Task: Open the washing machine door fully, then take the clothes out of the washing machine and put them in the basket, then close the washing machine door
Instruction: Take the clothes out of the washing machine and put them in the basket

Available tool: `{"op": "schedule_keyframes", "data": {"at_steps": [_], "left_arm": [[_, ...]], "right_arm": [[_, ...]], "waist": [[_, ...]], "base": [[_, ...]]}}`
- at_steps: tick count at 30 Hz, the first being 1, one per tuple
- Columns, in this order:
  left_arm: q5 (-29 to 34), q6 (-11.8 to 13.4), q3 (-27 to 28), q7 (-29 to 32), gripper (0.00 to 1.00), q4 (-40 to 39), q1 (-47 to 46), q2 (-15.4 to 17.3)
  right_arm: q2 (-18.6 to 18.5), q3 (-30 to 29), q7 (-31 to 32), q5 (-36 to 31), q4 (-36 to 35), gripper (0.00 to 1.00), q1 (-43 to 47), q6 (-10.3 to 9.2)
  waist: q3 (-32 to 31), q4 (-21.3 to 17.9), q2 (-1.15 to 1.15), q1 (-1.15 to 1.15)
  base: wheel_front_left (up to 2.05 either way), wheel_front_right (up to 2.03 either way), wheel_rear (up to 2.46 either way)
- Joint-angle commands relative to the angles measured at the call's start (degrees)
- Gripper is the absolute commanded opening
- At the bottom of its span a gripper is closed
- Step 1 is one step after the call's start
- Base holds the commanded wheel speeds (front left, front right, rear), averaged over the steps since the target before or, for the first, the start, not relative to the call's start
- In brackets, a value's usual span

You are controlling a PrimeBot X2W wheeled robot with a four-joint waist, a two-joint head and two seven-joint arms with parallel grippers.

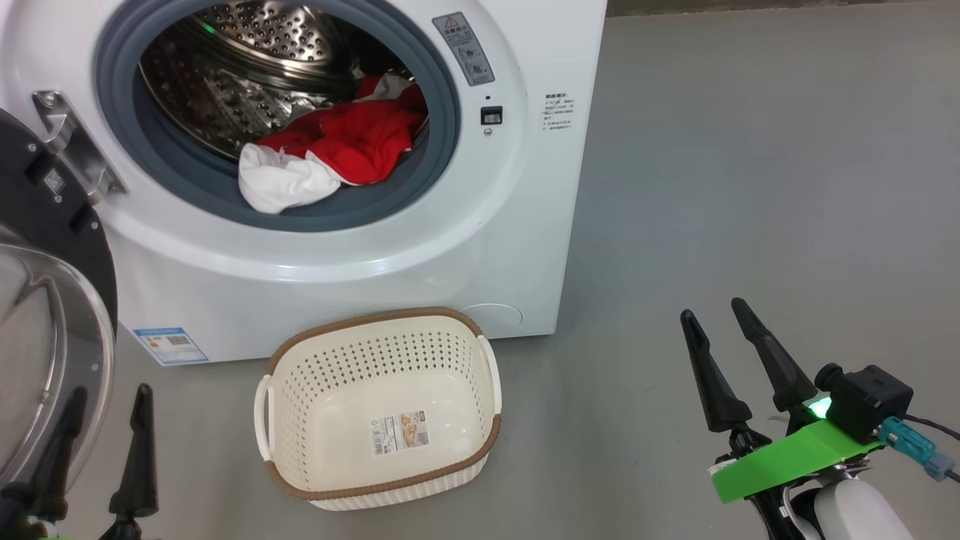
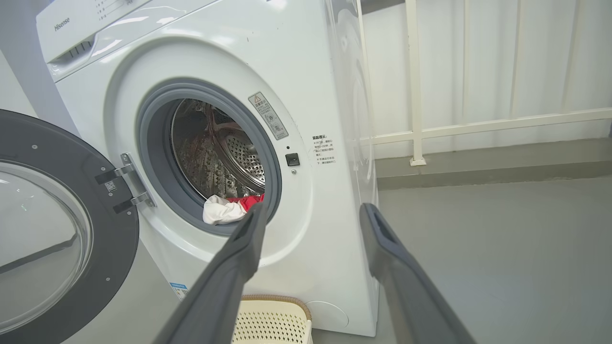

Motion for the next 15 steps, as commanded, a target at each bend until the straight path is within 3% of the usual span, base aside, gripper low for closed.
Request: {"op": "schedule_keyframes", "data": {"at_steps": [1,8,15], "left_arm": [[0.19,0.27,2.17,-0.47,1.00,-1.28,-1.00,1.49],[0.31,0.27,2.33,-0.47,1.00,-1.06,-1.24,1.46],[0.20,0.27,2.43,-0.47,1.00,-0.85,-1.71,1.54]], "right_arm": [[-0.28,1.00,-0.44,-0.63,-1.61,1.00,-0.06,0.09],[-0.17,0.84,-0.44,-0.76,-1.72,1.00,-0.04,0.09],[-0.14,0.66,-0.44,-0.75,-1.65,1.00,-0.34,0.09]], "waist": [[0.01,-0.01,0.00,0.00],[0.25,0.02,0.00,0.00],[0.51,0.19,0.00,0.00]], "base": [[0.00,0.00,0.00],[0.29,-0.29,0.00],[1.16,-1.16,0.00]]}}
